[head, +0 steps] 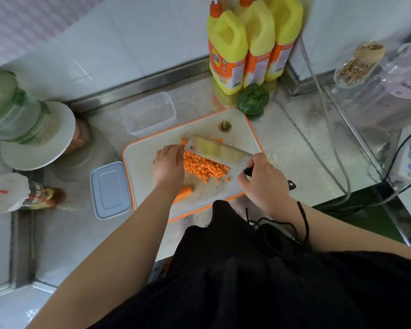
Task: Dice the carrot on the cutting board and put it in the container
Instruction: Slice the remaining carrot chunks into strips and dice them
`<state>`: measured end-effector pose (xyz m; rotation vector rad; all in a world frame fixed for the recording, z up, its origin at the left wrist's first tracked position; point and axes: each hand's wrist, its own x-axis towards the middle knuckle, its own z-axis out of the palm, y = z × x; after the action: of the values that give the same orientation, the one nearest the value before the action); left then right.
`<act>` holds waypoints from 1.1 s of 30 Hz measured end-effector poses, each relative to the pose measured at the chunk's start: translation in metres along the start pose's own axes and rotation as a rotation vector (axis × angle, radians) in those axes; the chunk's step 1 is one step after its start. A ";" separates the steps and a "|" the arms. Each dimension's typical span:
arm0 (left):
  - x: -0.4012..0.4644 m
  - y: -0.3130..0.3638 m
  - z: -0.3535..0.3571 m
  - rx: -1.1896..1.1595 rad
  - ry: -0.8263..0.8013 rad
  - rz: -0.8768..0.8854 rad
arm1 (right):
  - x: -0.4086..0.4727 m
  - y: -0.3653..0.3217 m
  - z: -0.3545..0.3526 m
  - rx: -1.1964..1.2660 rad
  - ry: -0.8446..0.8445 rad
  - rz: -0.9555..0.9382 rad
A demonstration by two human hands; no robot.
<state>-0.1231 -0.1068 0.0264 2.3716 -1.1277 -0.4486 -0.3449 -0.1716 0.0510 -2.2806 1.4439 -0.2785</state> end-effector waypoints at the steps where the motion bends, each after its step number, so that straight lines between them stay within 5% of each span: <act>1: -0.001 -0.001 0.000 -0.025 0.006 0.018 | -0.001 -0.002 0.000 0.037 0.000 0.014; 6: -0.002 -0.002 -0.001 -0.043 -0.010 0.042 | -0.002 -0.016 -0.001 0.197 0.001 -0.006; 11: -0.024 -0.034 -0.007 -0.020 0.050 0.025 | 0.000 -0.029 0.004 0.313 -0.185 -0.038; 20: -0.069 -0.068 -0.001 0.362 -0.331 -0.008 | 0.010 -0.039 0.029 0.291 -0.444 -0.062; 33: -0.075 -0.083 0.005 0.108 -0.237 -0.024 | 0.027 -0.055 0.055 0.148 -0.672 -0.104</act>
<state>-0.1184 -0.0039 -0.0164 2.4771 -1.2561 -0.7094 -0.2672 -0.1617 0.0259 -2.0409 0.9244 0.3188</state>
